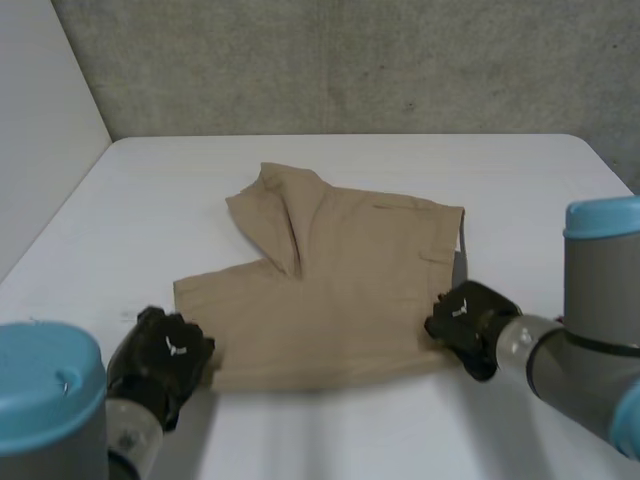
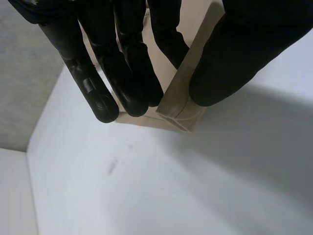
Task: Fold the shorts.
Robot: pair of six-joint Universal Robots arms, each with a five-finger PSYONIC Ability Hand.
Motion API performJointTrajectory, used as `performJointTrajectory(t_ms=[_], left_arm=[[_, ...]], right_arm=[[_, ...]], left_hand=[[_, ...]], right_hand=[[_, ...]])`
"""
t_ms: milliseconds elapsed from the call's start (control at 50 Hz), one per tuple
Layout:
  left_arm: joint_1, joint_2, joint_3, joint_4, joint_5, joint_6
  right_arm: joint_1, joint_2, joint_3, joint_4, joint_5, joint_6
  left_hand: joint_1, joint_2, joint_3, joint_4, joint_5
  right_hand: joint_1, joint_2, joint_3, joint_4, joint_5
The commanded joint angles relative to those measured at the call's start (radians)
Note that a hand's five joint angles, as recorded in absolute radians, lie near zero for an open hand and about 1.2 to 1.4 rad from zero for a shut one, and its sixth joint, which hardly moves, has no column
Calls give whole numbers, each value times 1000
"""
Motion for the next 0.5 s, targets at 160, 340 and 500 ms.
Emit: performJointTrajectory(t_ms=[160,340,500], left_arm=[[-14,64,34,21,25,3],[179,-55,182,279,299,5],[255,-310,396,376,514,-8]], right_arm=[[-73,-54,188,-37,-50,-54],[-77,-54,226,-103,-80,-49],[-73,-53,237,-127,-80,-43]], left_hand=[[-763,-827,-824,-830,-784],[-778,-842,-839,-846,-799],[-628,-693,-689,-696,-649]], right_hand=[[408,215,200,205,222],[408,215,200,205,222],[408,215,200,205,222]])
